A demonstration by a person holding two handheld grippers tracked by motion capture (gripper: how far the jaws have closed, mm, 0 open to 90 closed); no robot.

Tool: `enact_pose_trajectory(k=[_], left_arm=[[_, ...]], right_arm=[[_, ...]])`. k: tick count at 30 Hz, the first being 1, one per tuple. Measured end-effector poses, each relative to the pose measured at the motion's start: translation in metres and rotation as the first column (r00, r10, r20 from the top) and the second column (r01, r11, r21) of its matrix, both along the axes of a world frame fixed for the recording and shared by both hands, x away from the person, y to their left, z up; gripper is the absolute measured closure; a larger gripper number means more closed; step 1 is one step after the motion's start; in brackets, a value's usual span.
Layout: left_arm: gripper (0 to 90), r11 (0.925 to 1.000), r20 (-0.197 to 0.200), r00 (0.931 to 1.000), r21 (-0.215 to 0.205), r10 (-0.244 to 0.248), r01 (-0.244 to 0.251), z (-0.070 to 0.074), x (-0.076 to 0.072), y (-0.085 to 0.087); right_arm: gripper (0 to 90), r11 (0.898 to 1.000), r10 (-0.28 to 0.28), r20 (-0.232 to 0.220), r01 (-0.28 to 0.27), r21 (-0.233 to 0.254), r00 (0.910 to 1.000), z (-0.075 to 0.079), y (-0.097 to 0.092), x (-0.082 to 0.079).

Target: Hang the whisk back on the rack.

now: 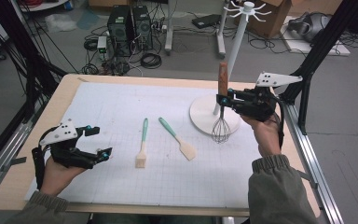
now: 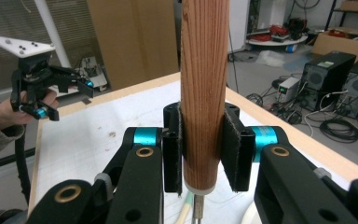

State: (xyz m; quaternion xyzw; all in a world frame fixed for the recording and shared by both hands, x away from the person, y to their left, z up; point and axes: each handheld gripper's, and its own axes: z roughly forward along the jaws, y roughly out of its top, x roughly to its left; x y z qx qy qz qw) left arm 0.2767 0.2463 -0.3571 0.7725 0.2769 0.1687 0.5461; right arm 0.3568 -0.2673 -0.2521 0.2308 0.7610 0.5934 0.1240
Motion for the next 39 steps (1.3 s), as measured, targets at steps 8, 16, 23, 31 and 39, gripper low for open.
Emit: enact_pose_trajectory(k=[8, 16, 23, 31, 39], left_arm=[[10.6, 1.0000, 0.010, 0.9999, 0.001, 0.009, -0.009, 0.001, -0.001, 0.002], [10.5, 0.9999, 0.013, 0.9998, 0.006, 0.012, -0.012, 0.000, -0.001, 0.004], [10.5, 0.9999, 0.014, 0.9998, 0.002, 0.013, -0.013, 0.000, 0.000, 0.006], [10.2, 0.9999, 0.013, 0.9998, 0.007, 0.012, -0.013, -0.001, 0.001, 0.005], [10.2, 0.9999, 0.007, 0.9999, 0.011, 0.013, -0.013, -0.003, 0.004, 0.006]], right_arm=[[72.6, 0.999, -0.029, 0.011, 0.029, 0.017, 0.9995, 0.011, -0.008, 0.009], [72.6, 0.998, -0.049, 0.024, 0.048, 0.030, 0.9985, 0.022, -0.014, 0.016], [72.6, 0.998, -0.064, 0.034, 0.063, 0.031, 0.9974, 0.031, -0.016, 0.023], [72.5, 0.995, -0.090, 0.040, 0.089, 0.035, 0.9952, 0.043, -0.020, 0.032], [72.6, 0.994, -0.108, 0.049, 0.106, 0.039, 0.9930, 0.057, -0.024, 0.042]])
